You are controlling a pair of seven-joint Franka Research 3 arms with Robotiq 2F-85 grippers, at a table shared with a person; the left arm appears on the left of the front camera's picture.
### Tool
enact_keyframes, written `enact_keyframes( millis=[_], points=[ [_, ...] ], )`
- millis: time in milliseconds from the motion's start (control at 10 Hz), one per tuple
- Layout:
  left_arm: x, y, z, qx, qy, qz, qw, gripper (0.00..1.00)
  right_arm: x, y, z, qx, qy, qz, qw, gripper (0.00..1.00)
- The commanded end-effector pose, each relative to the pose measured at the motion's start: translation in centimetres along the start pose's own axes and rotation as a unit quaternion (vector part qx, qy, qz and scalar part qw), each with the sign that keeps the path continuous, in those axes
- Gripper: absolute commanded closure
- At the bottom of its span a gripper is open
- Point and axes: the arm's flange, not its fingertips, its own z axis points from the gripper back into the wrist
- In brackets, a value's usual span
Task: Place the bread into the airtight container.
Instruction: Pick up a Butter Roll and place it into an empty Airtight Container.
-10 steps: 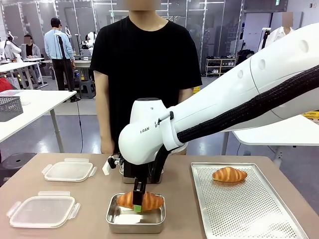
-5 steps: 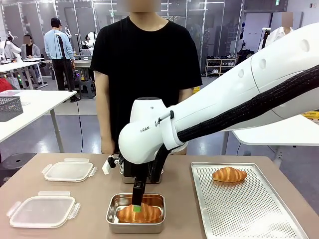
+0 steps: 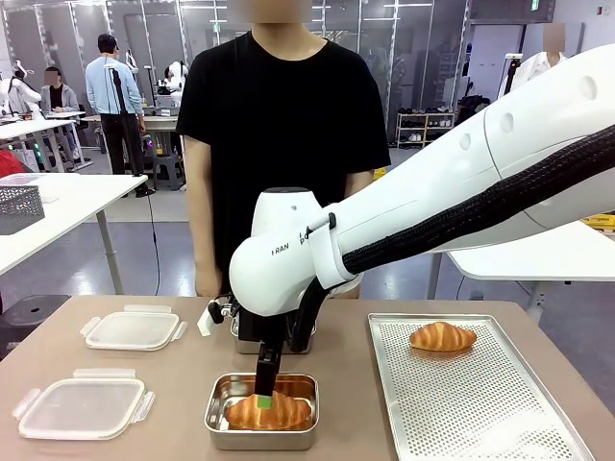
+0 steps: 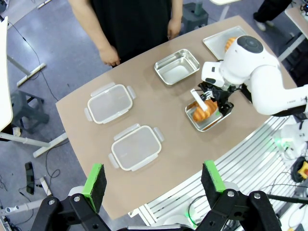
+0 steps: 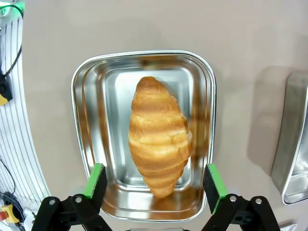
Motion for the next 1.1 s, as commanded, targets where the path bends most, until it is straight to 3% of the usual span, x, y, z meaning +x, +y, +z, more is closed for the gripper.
enact_keyframes(
  millis=[0, 800, 900, 1000],
  points=[
    [0.2, 0.1, 0.2, 0.000, 0.000, -0.002, 1.000, 0.00, 0.0, 0.0, 0.0, -0.001, 0.000, 0.000, 1.000, 0.00],
    [0.2, 0.1, 0.2, 0.000, 0.000, -0.002, 1.000, 0.00, 0.0, 0.0, 0.0, 0.000, 0.000, 0.000, 1.000, 0.00],
    [0.2, 0.1, 0.2, 0.000, 0.000, -0.002, 1.000, 0.00, -0.6, 0.8, 4.2, -0.017, -0.018, 0.005, 1.000, 0.00],
    [0.2, 0.1, 0.2, 0.000, 0.000, -0.002, 1.000, 0.00, -1.8, 1.2, 7.5, -0.036, -0.001, -0.012, 0.999, 0.00]
  ],
)
